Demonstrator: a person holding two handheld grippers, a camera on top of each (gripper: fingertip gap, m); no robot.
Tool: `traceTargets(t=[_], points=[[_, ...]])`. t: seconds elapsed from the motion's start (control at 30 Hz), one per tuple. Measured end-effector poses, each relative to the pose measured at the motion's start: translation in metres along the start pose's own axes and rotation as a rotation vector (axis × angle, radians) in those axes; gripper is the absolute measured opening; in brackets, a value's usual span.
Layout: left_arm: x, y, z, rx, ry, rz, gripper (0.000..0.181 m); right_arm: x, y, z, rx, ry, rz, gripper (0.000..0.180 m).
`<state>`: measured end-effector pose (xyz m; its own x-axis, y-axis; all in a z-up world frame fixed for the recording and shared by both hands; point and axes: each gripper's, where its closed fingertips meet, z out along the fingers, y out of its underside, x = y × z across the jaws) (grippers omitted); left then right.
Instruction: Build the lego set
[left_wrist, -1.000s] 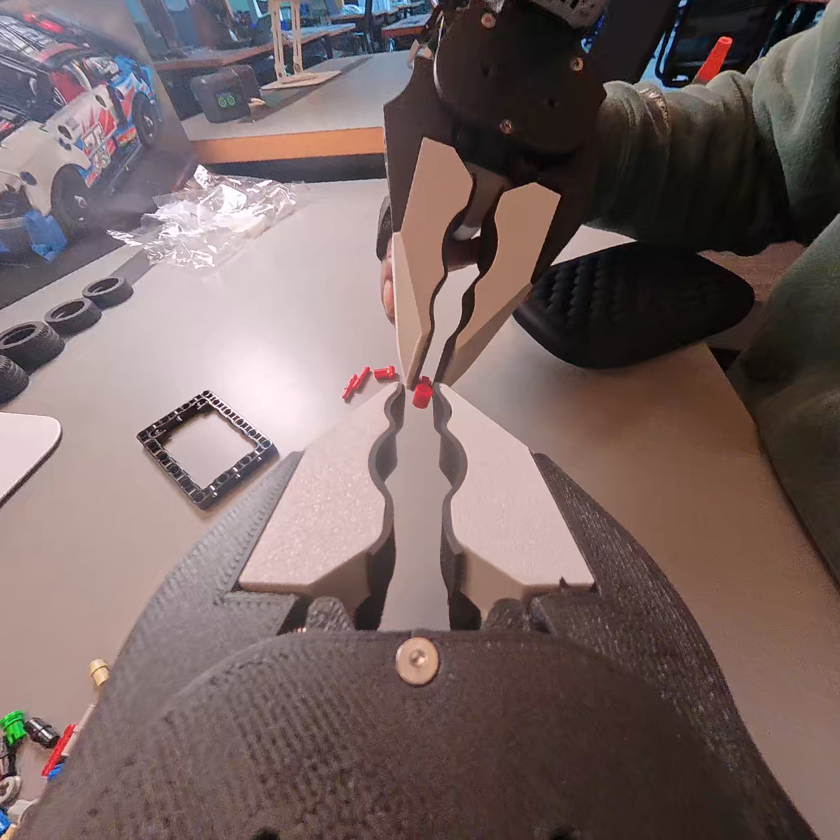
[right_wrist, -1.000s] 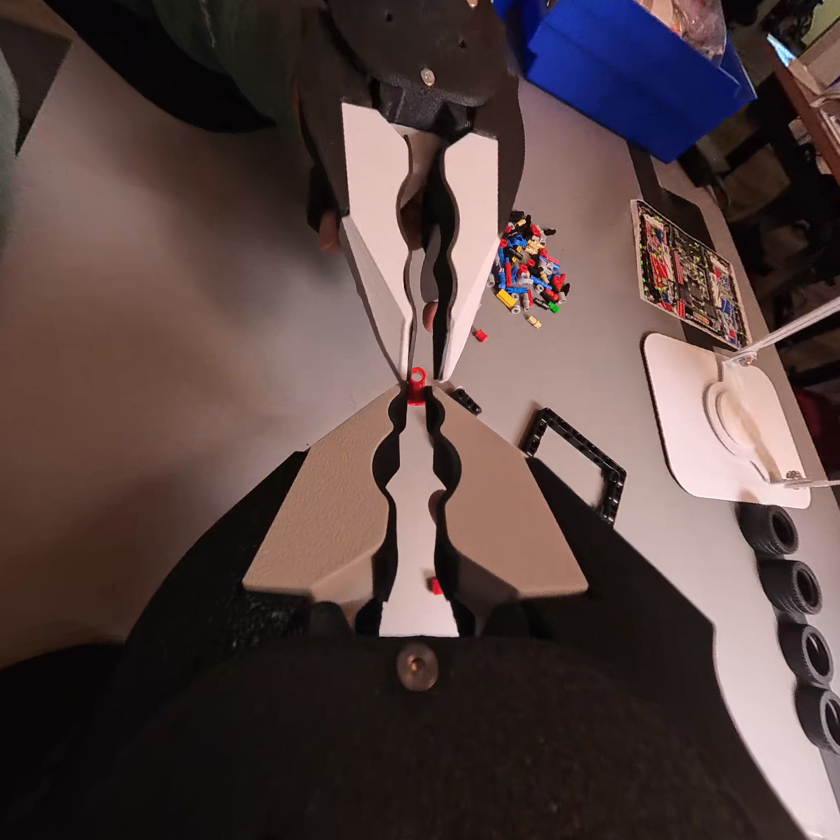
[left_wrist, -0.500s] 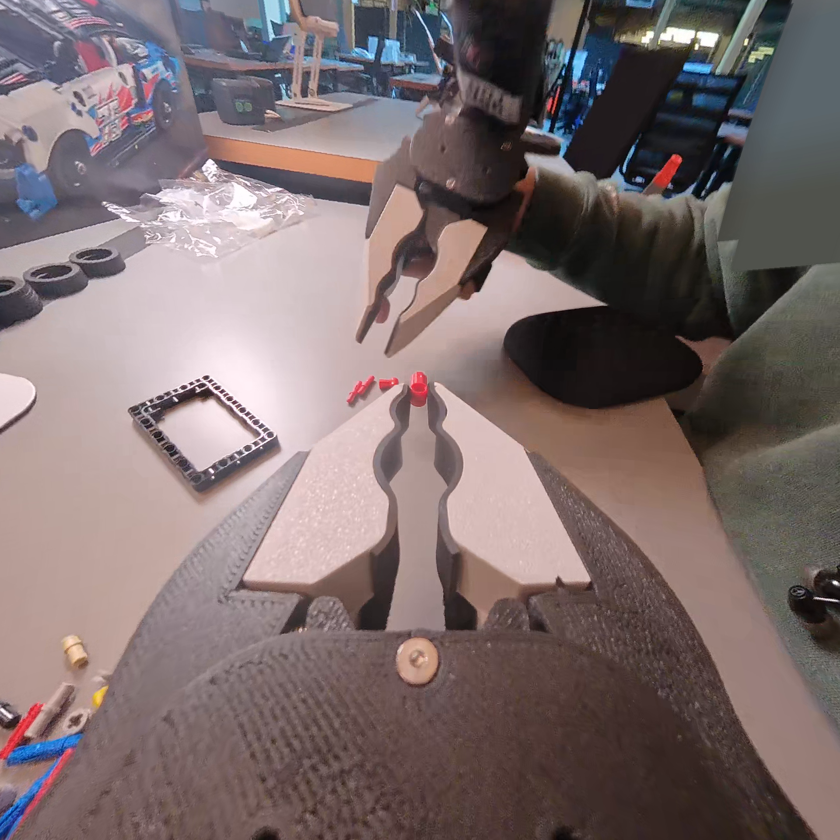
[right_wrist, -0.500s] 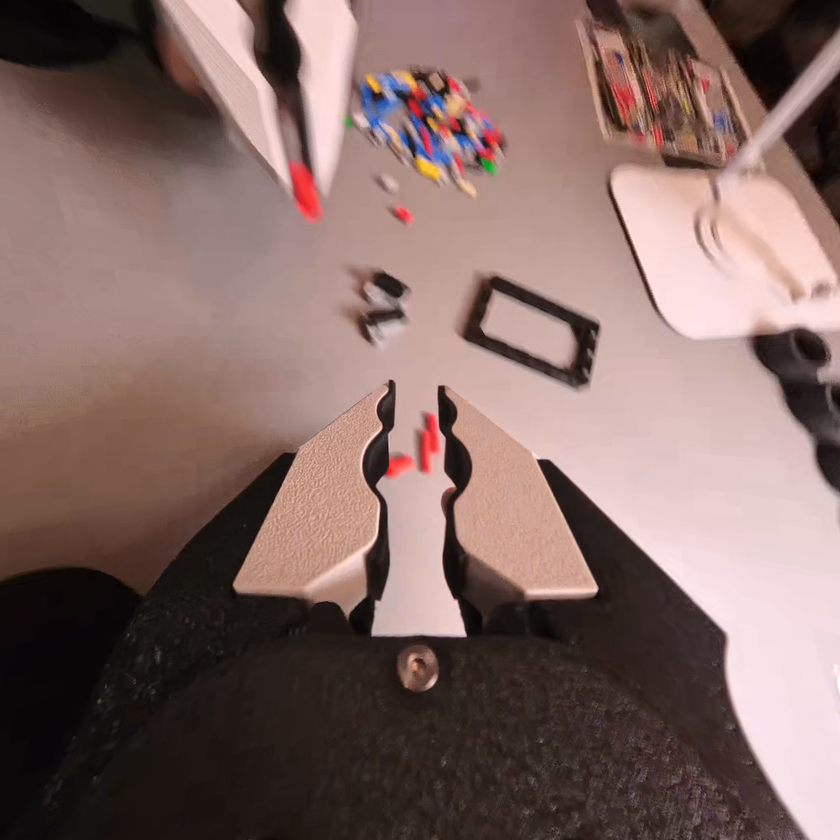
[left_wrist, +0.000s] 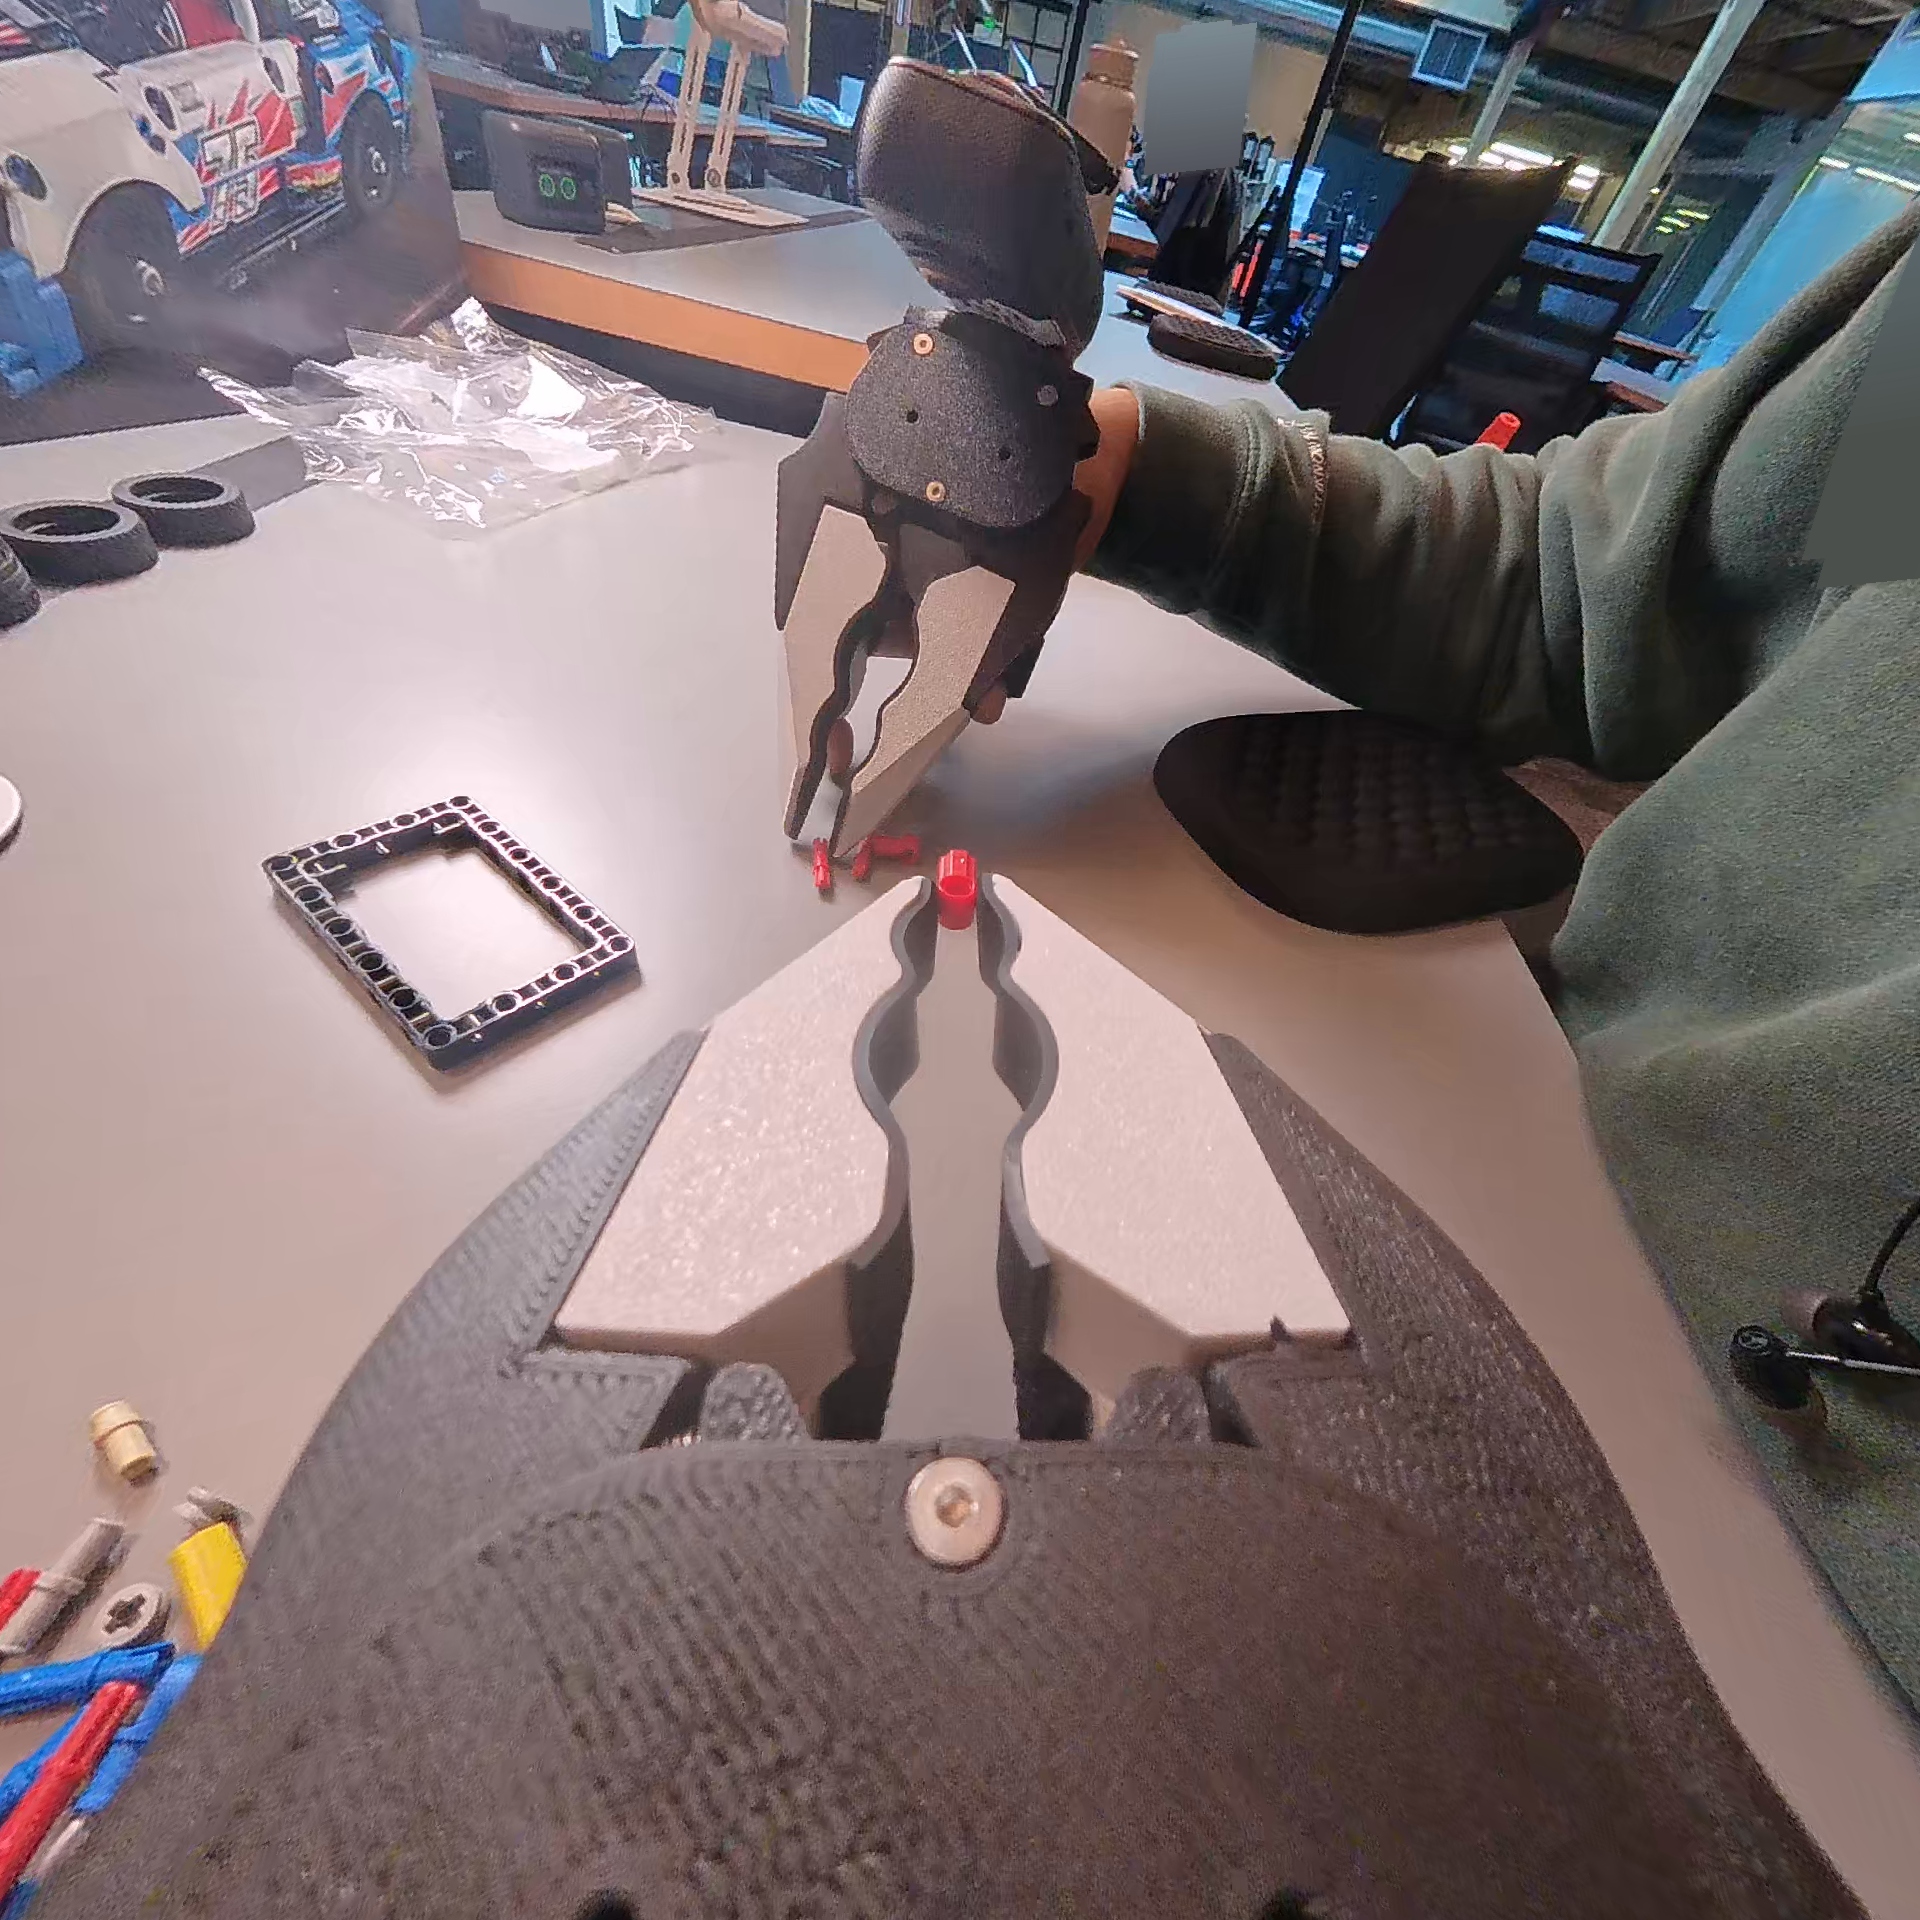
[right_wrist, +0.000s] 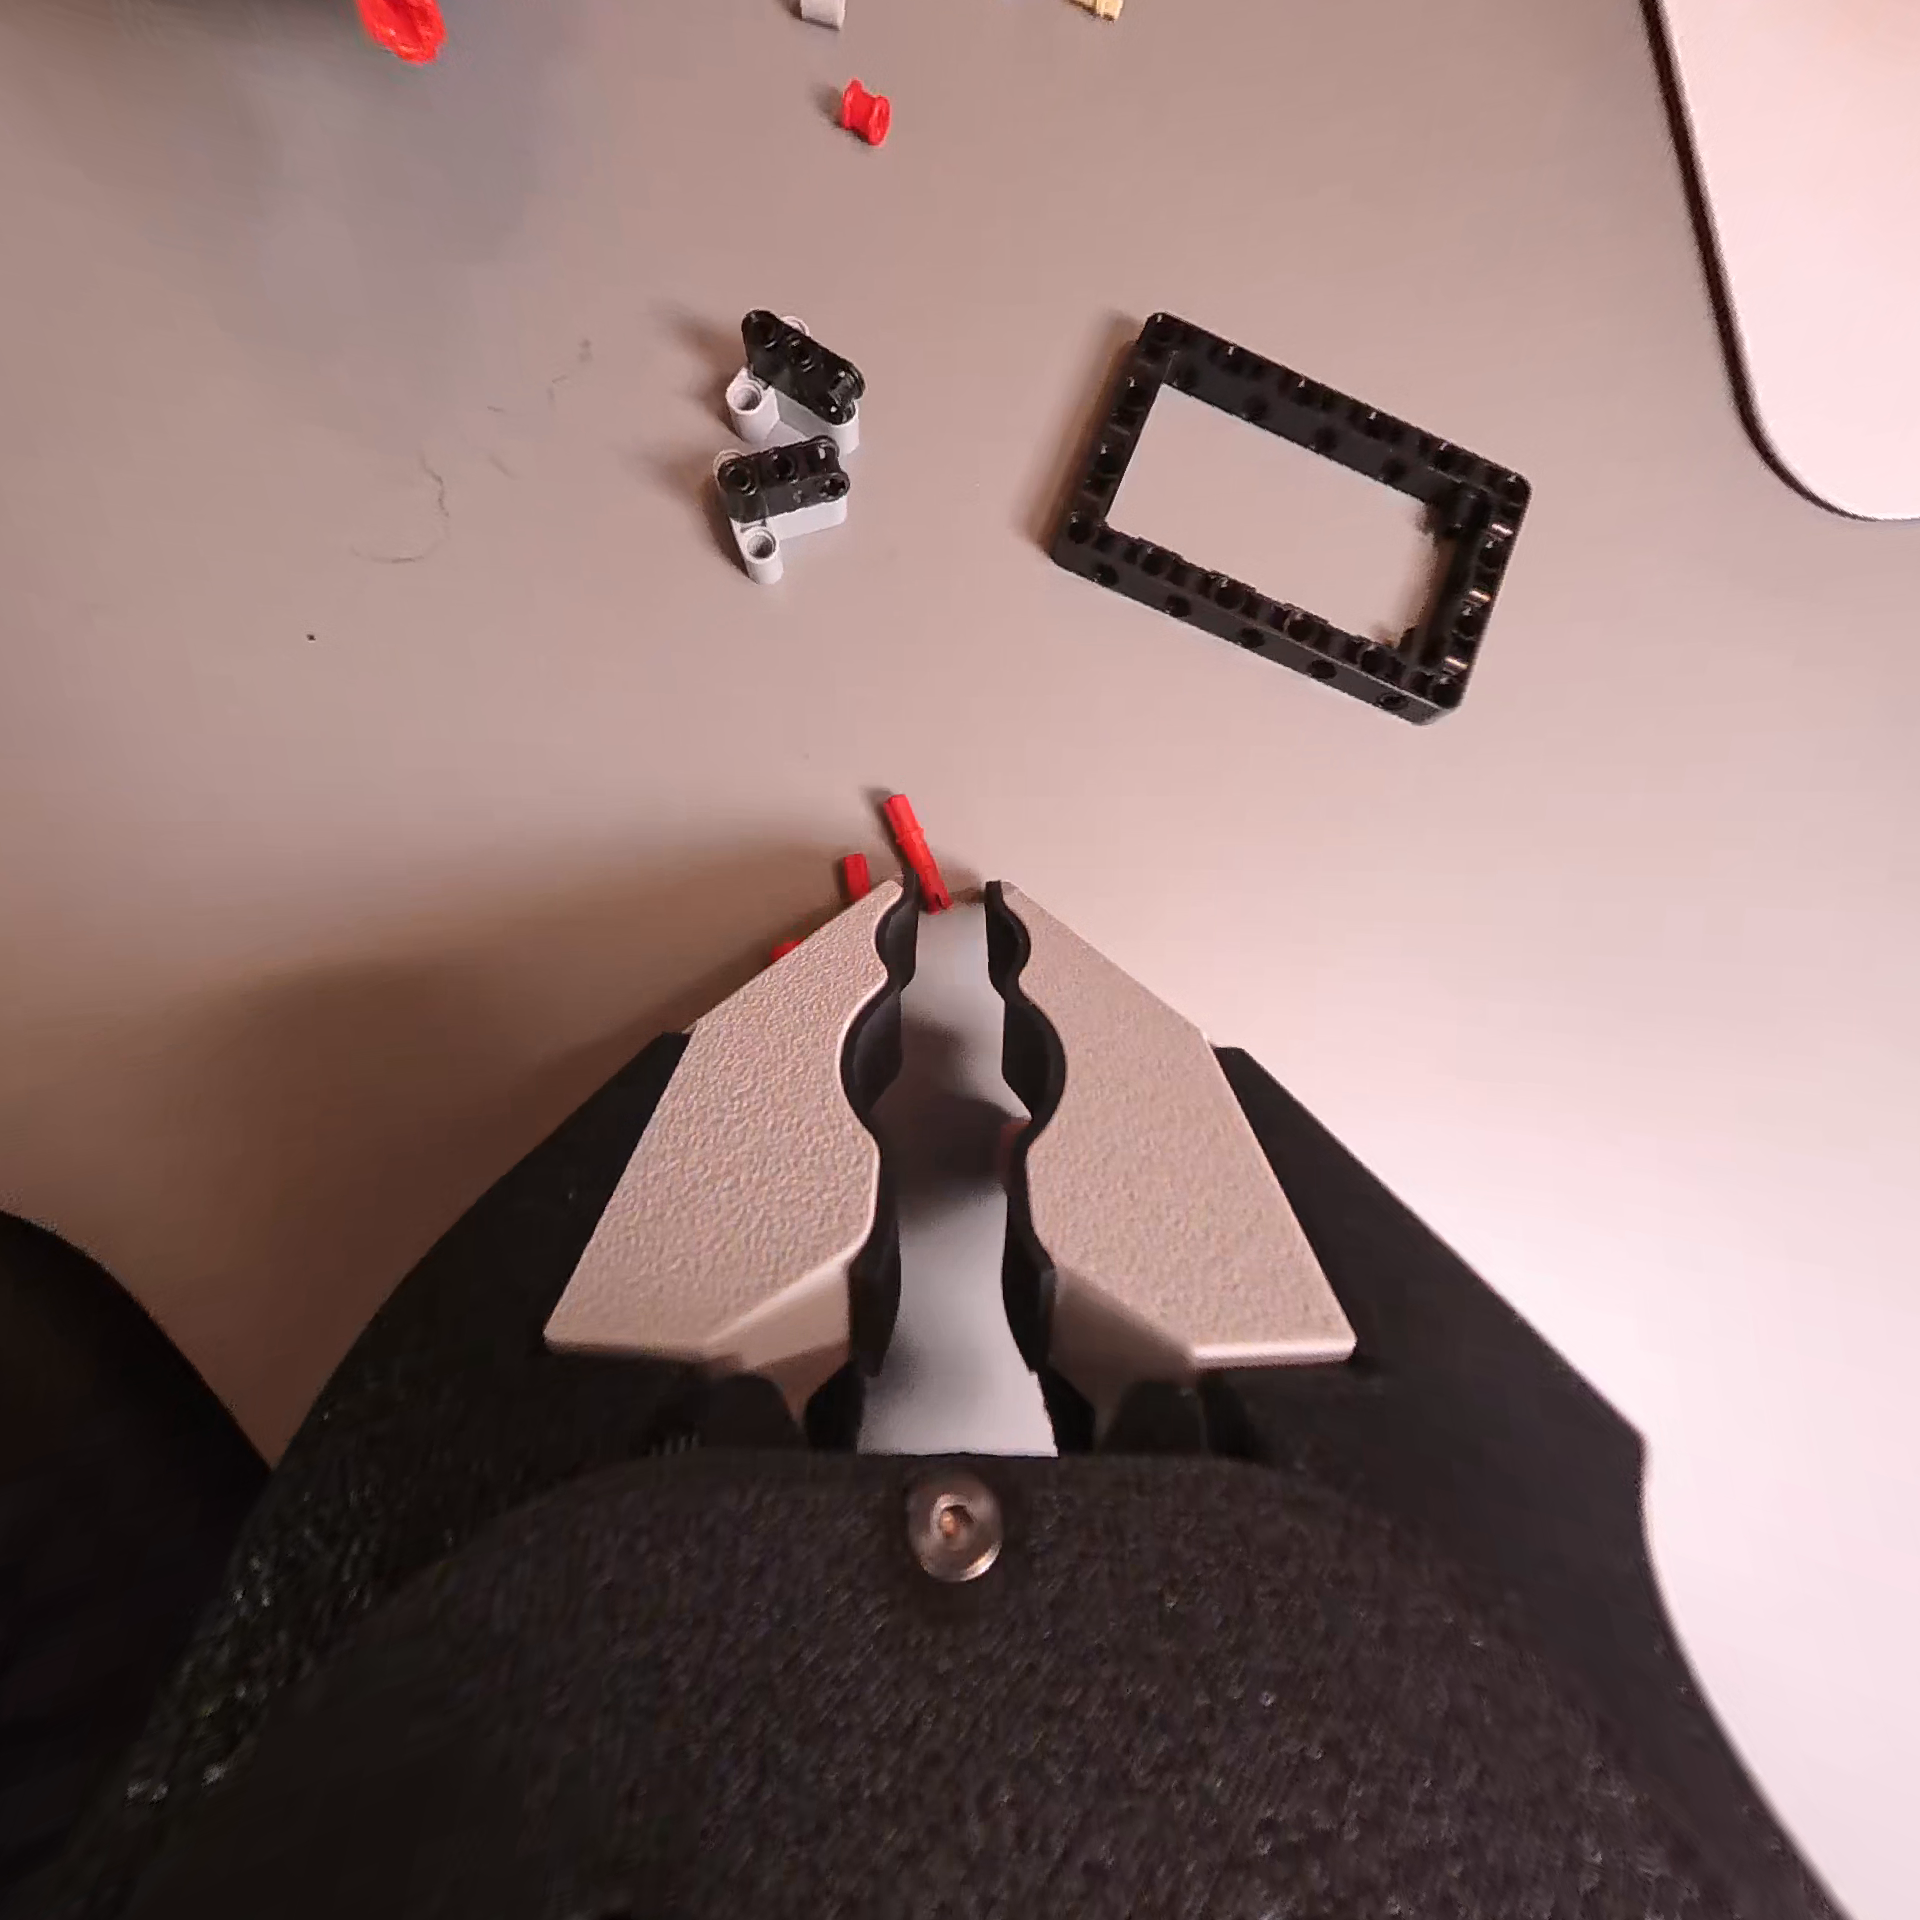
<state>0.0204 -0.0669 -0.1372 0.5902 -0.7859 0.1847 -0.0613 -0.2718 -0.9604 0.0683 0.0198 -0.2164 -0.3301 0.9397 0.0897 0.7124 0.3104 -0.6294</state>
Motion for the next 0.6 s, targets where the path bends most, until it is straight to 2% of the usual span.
traceTargets(t=[0.5, 0.6], points=[[-0.006, -0.007, -0.004, 0.053, -0.008, -0.049, 0.006, -0.009, -0.006, 0.006, -0.028, -0.038, -0.076, 0.002], [-0.008, -0.012, -0.007, 0.083, -0.003, -0.079, 0.006, -0.003, -0.005, 0.003, -0.020, 0.008, -0.057, 0.002]])
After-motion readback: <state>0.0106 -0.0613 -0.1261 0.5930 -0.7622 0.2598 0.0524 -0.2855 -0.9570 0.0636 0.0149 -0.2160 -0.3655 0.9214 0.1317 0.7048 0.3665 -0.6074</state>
